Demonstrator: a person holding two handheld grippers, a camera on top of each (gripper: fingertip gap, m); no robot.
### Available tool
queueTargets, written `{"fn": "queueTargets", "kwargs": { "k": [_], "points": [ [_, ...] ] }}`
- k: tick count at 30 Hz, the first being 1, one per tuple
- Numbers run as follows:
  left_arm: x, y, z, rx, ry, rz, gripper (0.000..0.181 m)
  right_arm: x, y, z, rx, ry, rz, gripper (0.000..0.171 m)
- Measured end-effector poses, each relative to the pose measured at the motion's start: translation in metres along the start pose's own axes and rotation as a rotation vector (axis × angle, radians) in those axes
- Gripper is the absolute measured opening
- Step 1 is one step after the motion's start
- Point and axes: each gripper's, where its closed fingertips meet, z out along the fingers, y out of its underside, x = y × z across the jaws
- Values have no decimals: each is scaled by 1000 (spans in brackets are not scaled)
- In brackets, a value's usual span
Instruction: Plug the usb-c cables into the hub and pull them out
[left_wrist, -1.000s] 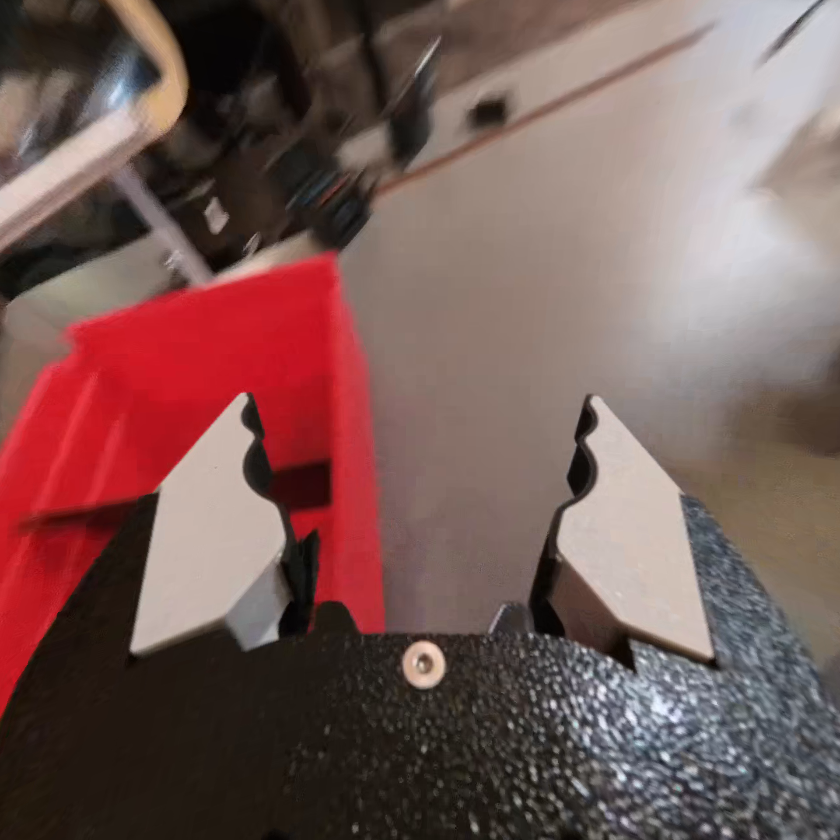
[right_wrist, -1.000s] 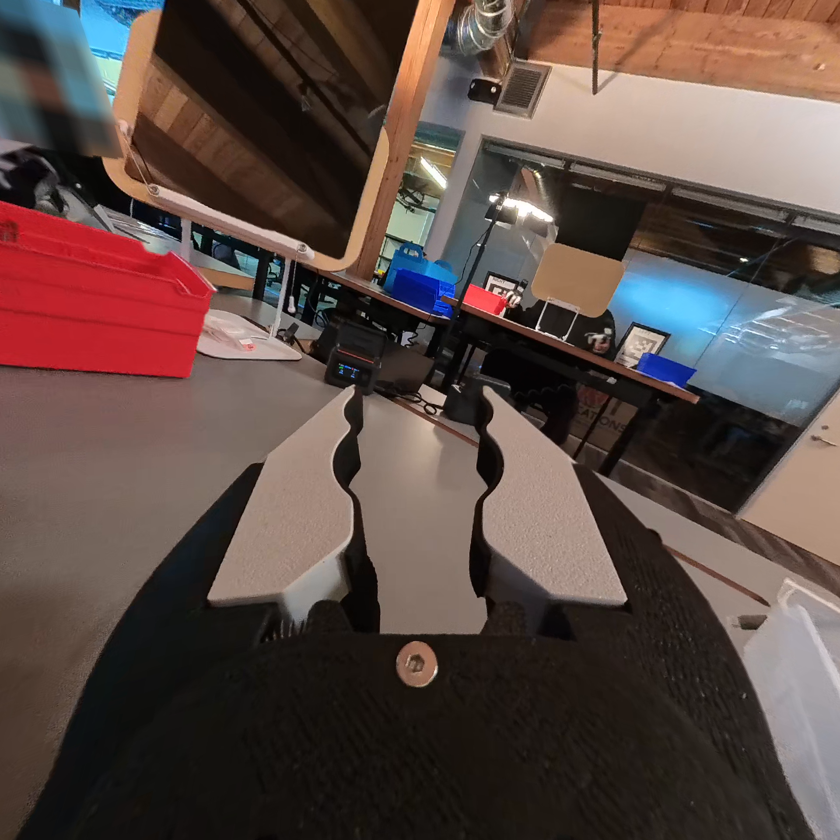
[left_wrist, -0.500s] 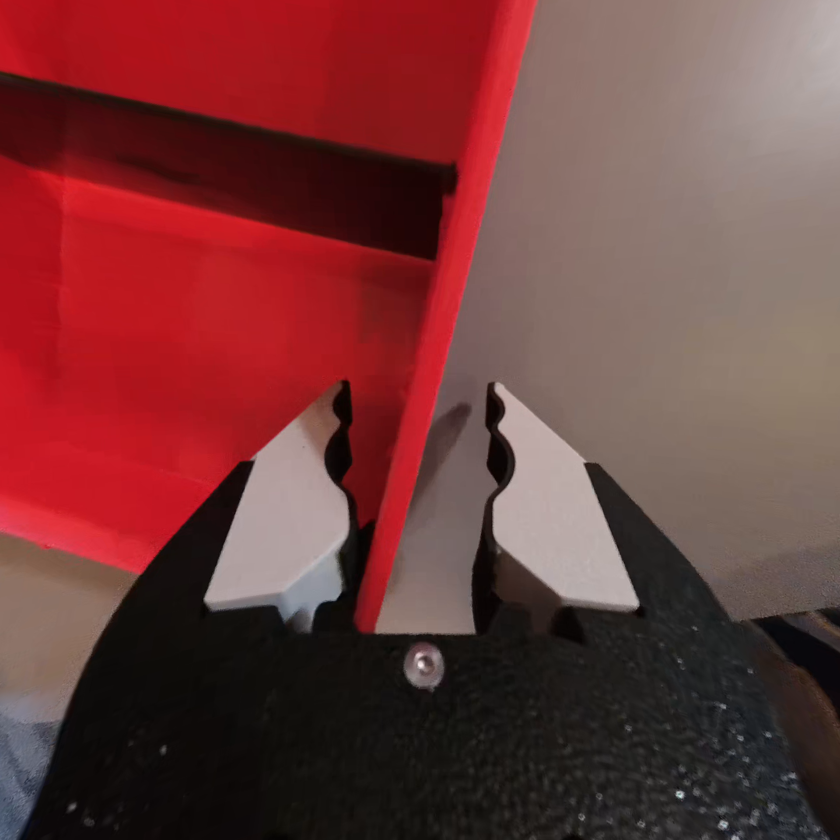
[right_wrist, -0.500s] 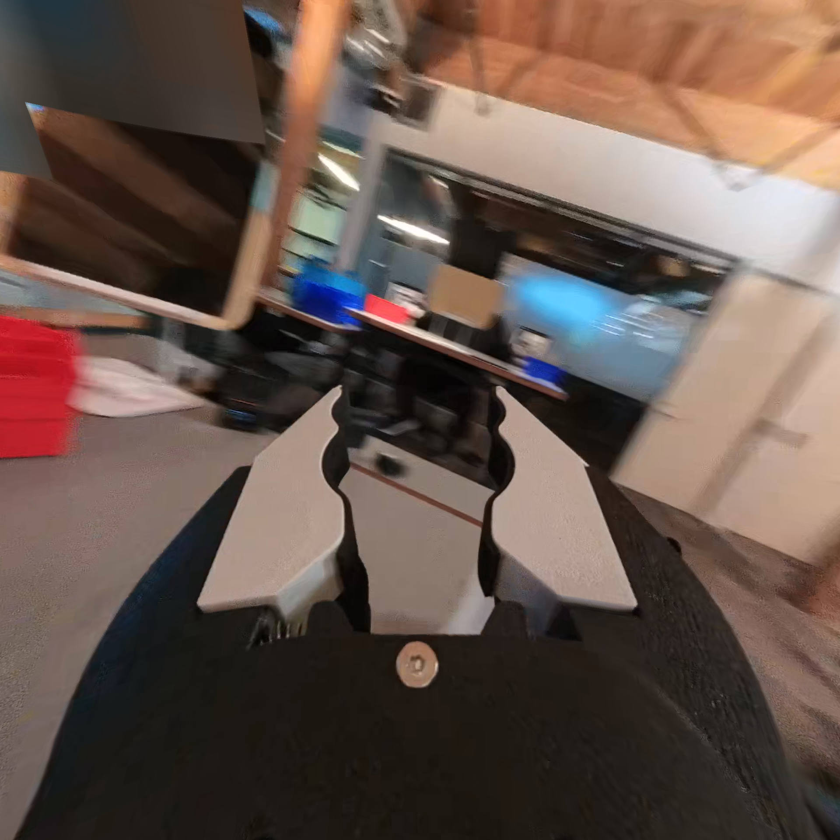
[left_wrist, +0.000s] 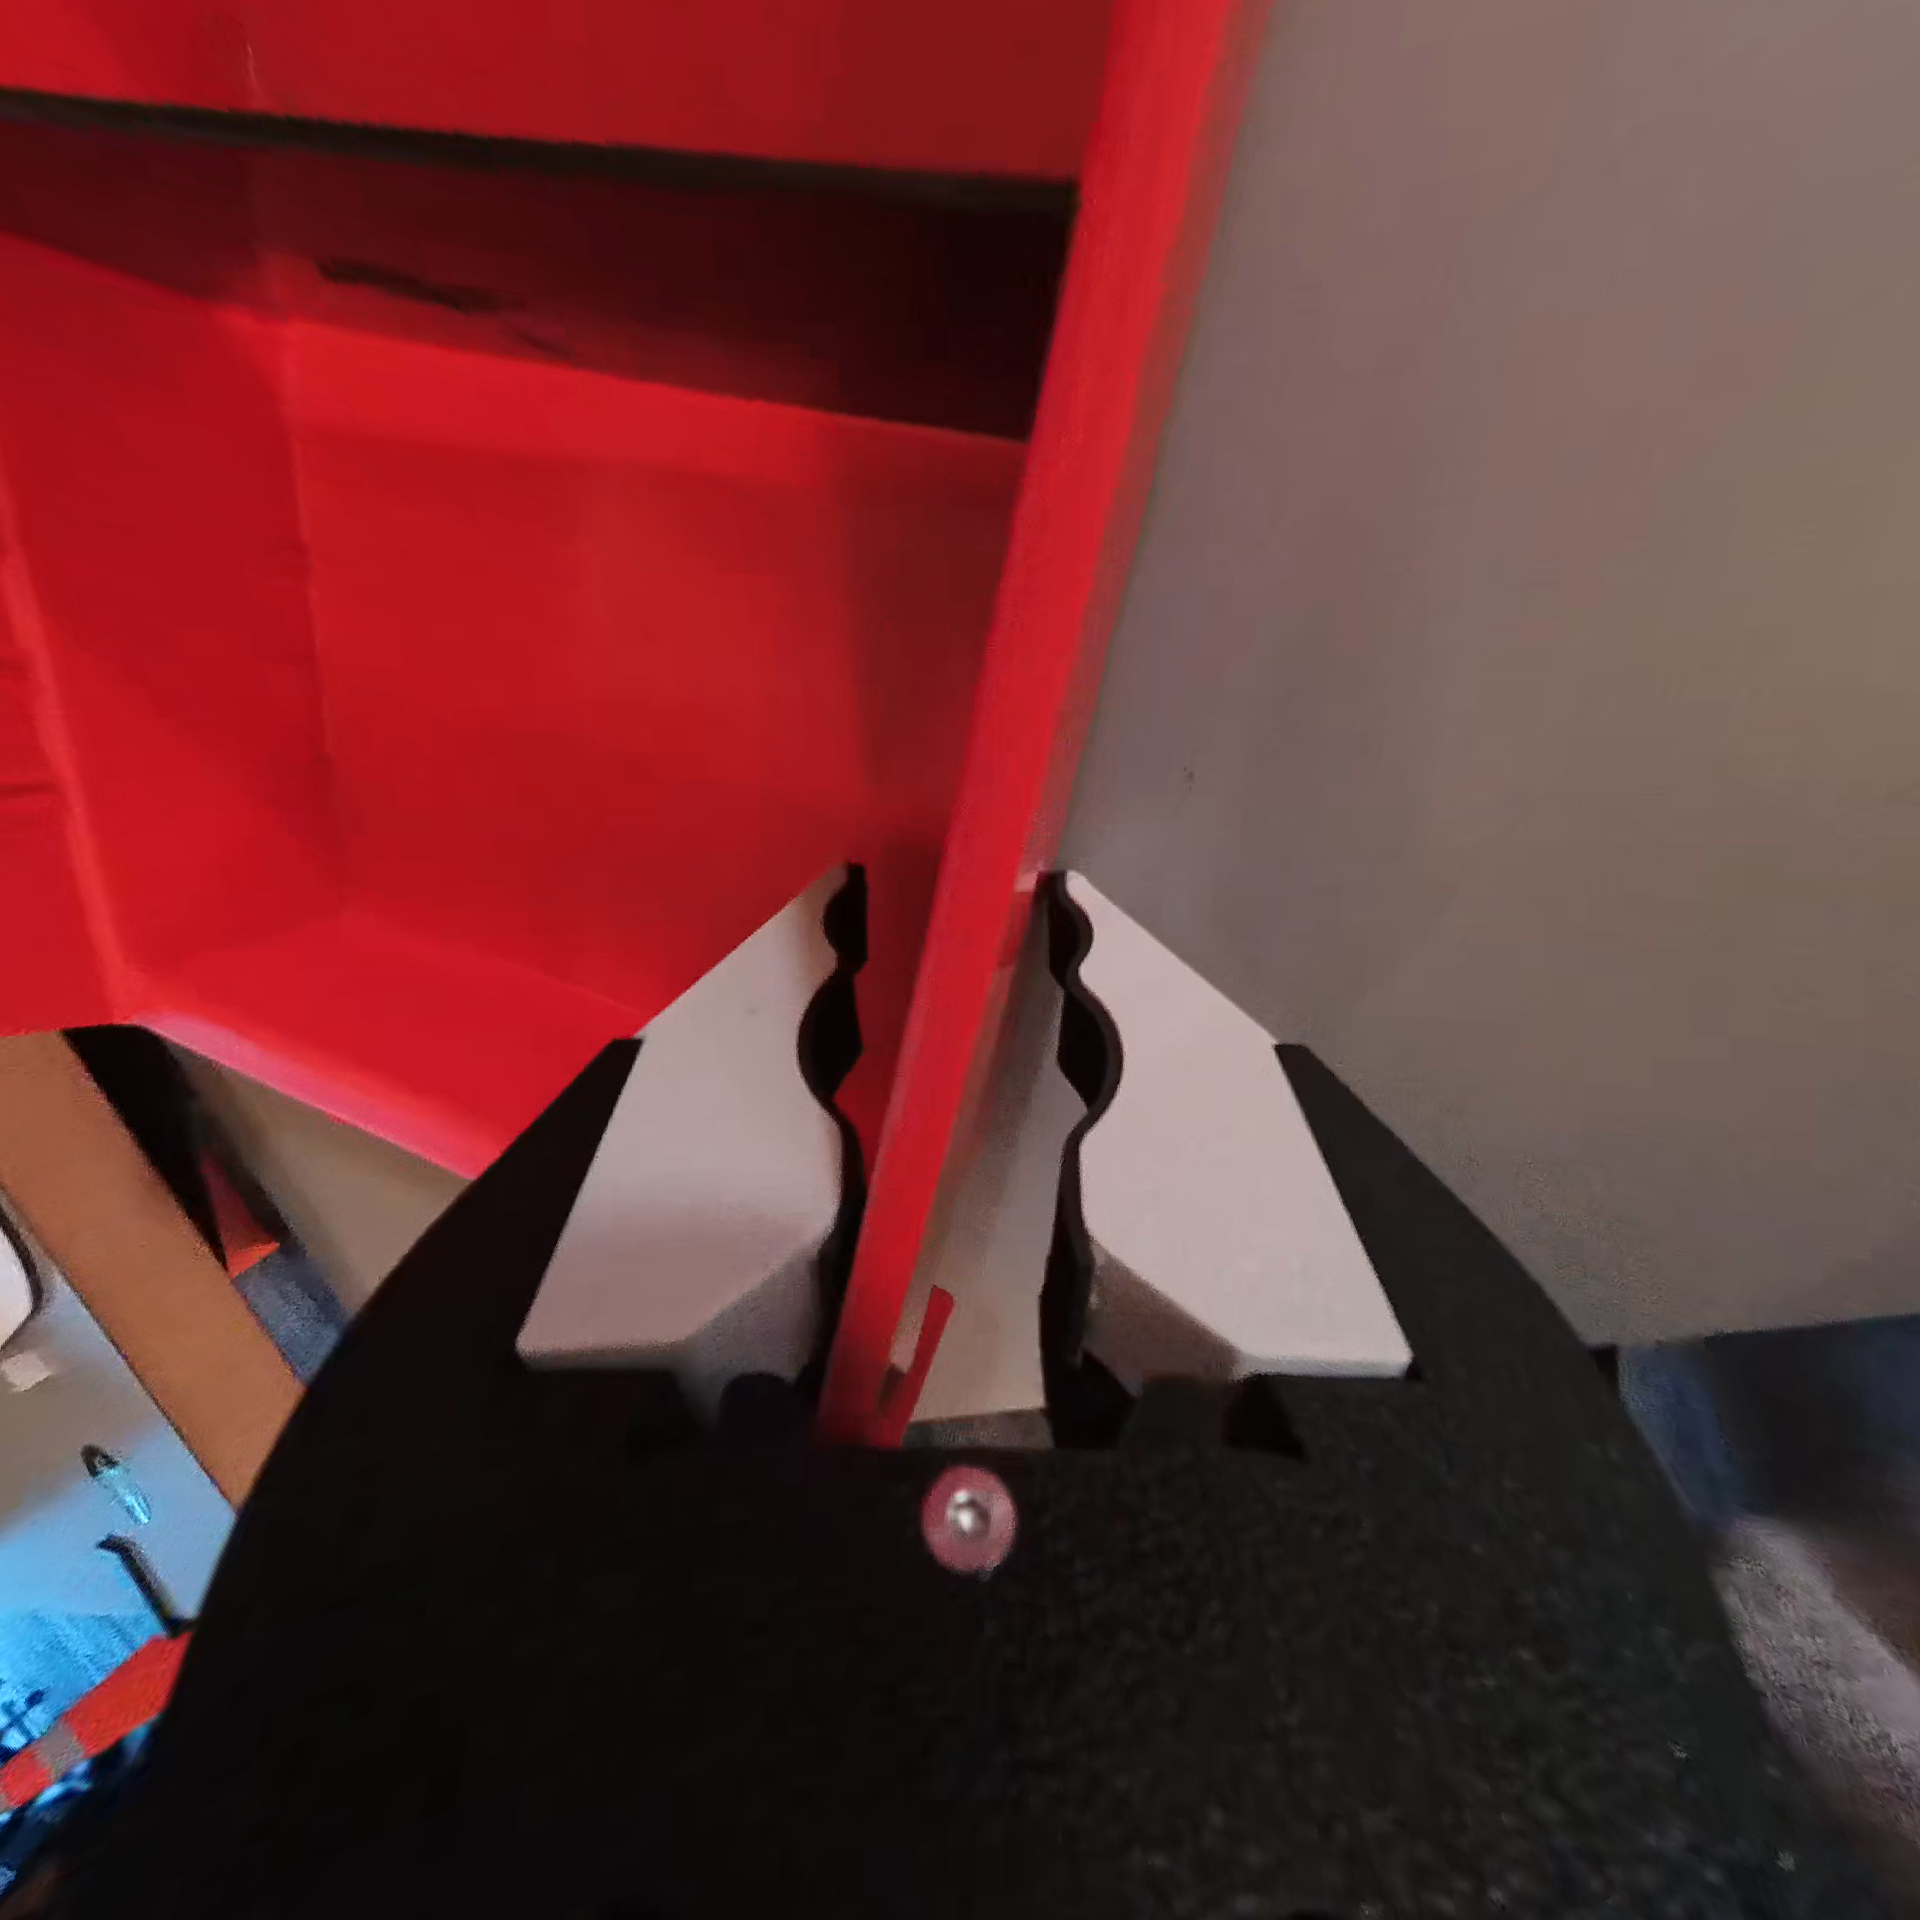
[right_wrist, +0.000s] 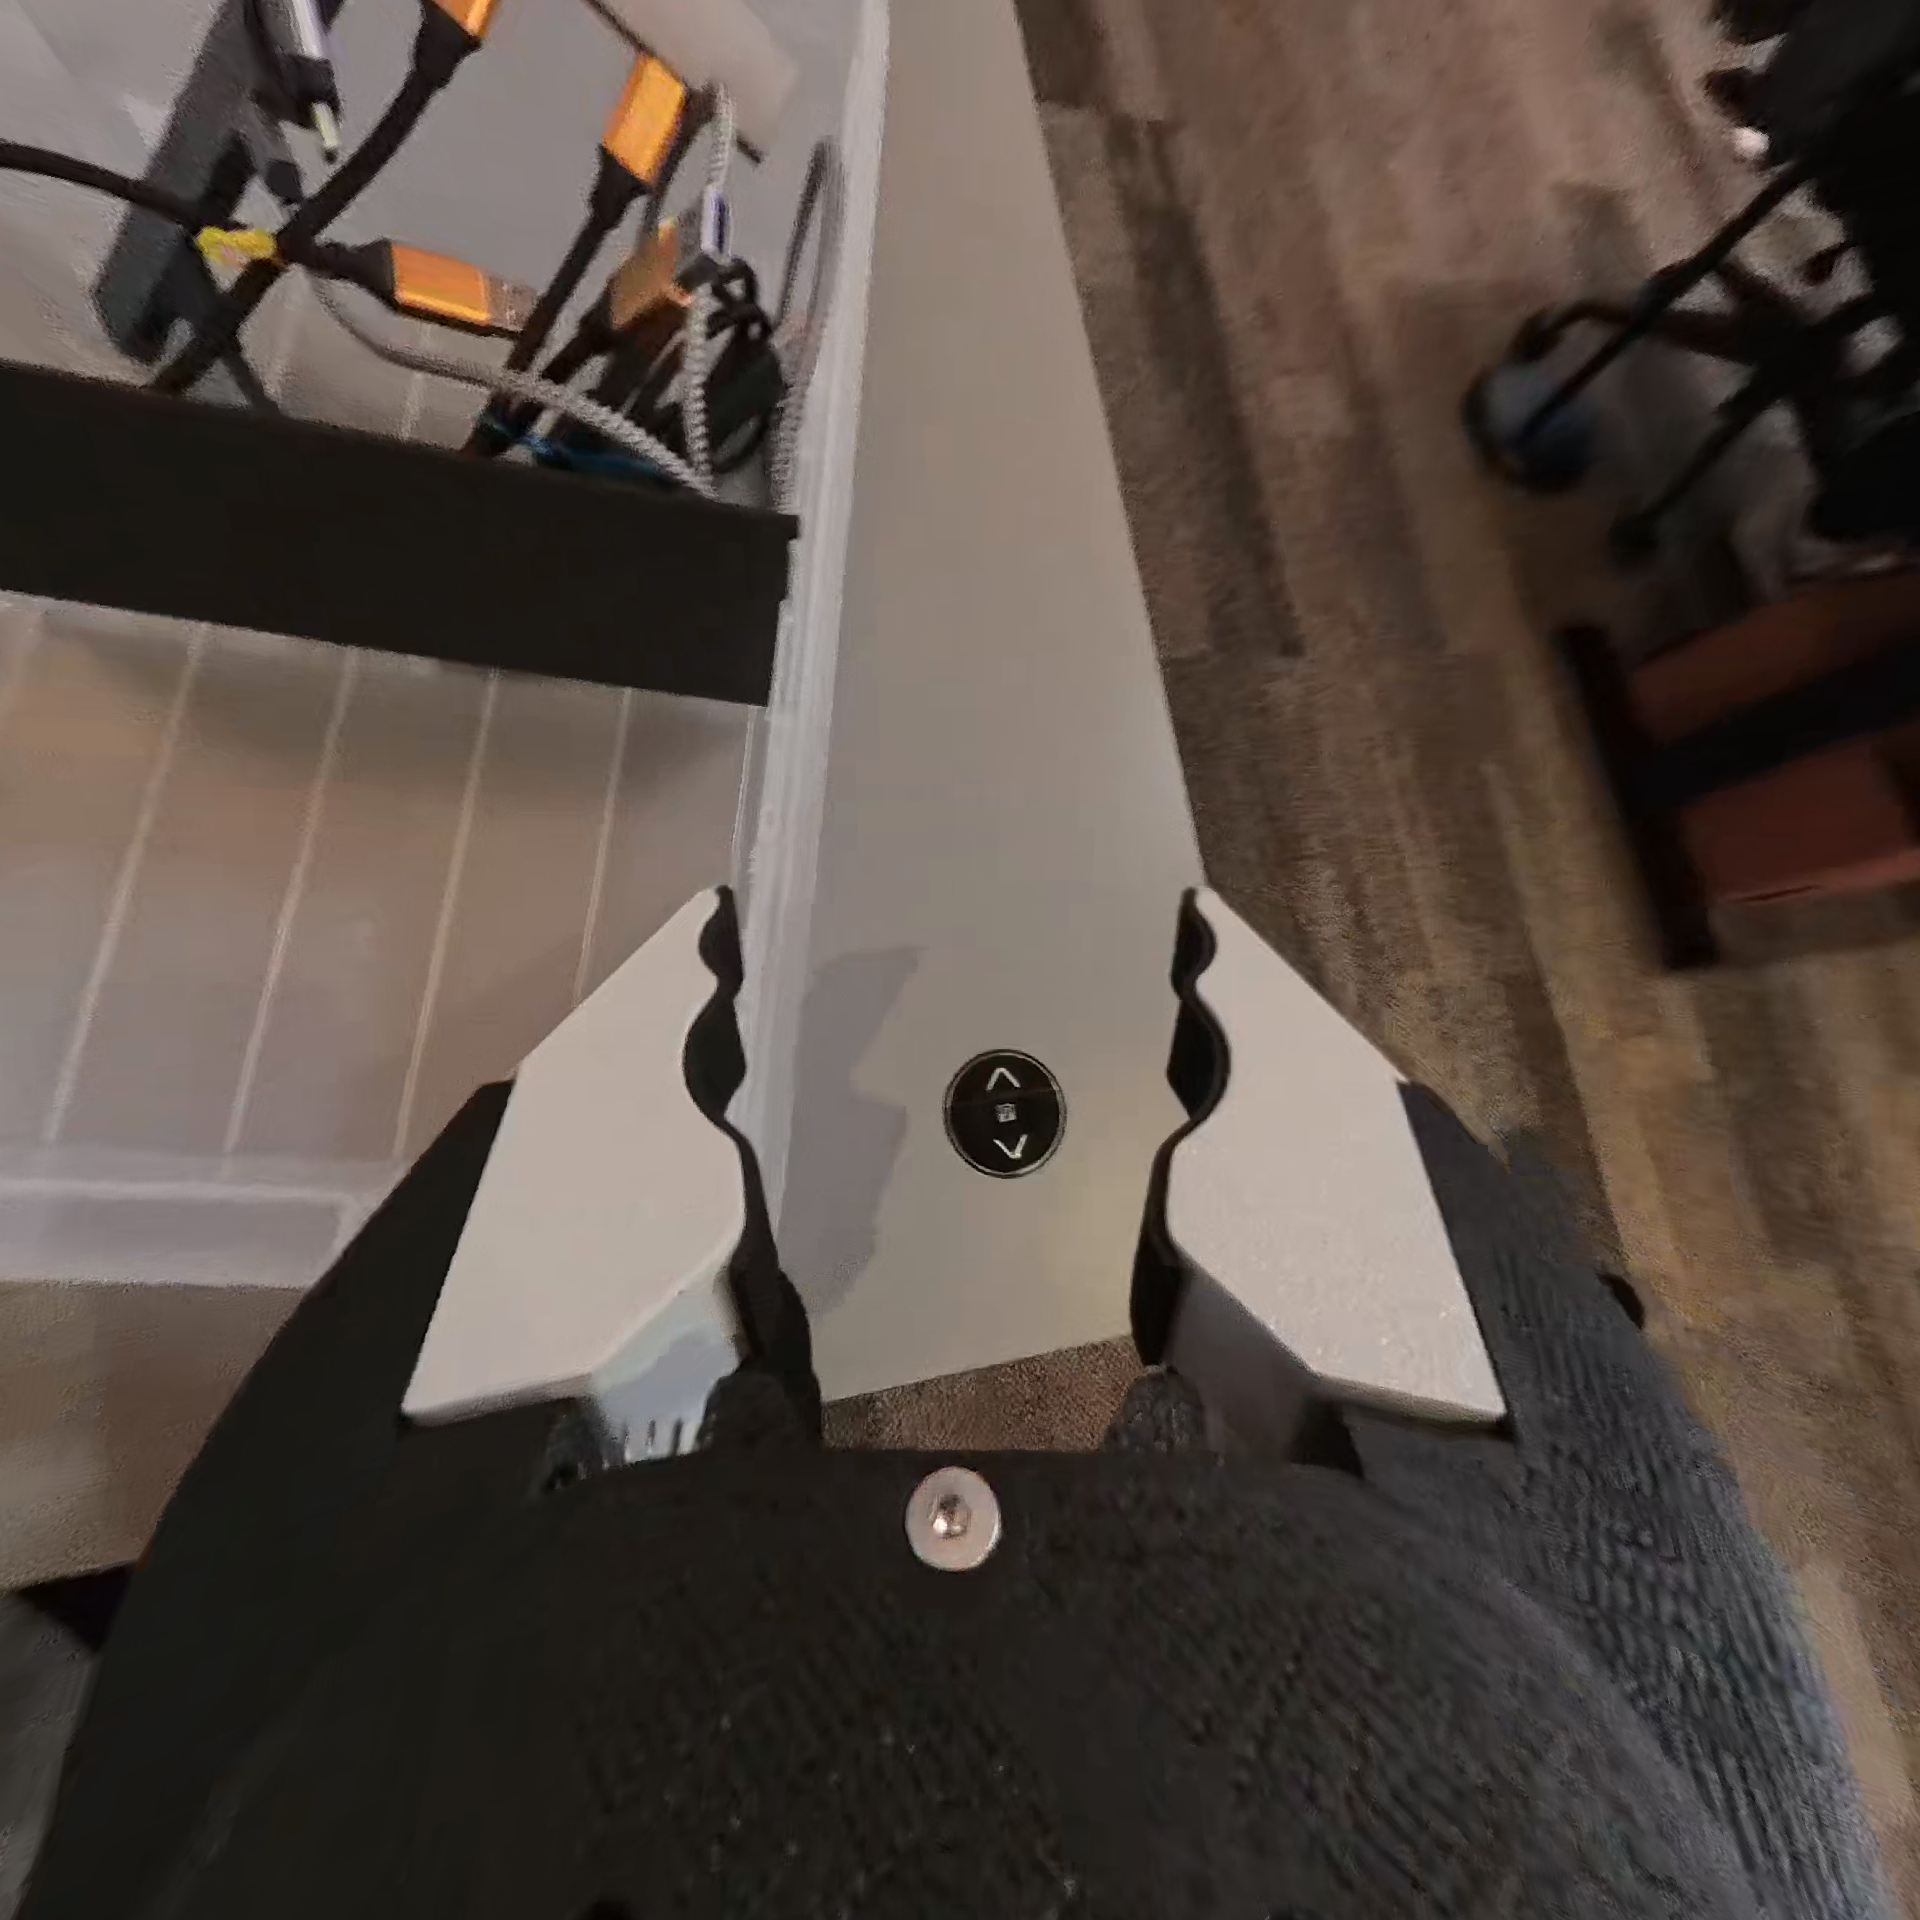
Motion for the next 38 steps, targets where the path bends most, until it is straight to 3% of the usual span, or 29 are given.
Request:
{"fn": "queueTargets", "kwargs": {
  "k": [1, 4, 7, 11, 20, 27, 33, 36, 38],
  "points": [
    [1, 3, -1, -6, 9, 20, 33, -4, 1, 2, -9, -29, -14, 78],
    [4, 9, -4, 4, 30, 98, 32, -17, 7, 12, -73, -121, -25, 61],
    [8, 17, -7, 28, 60, 174, 31, -31, 5, 19, -99, -183, -65, 14],
    [15, 28, -14, 79, 104, 267, 29, -40, 0, 22, -88, -224, -68, 6],
    [46, 40, -38, 114, 200, 399, 28, -86, -36, 44, -53, -325, -194, 6],
    [81, 30, -61, 189, 287, 513, 28, -177, -87, 69, -19, -462, -329, 6],
    [87, 5, -109, 439, 246, 536, 27, -269, -124, 78, 42, -578, -424, 10],
    [84, -17, -140, 582, 201, 563, 28, -316, -138, 66, 121, -701, -451, 36],
    [84, -38, -157, 663, 179, 597, 29, -321, -157, 52, 209, -711, -406, 58]
  ]
}}
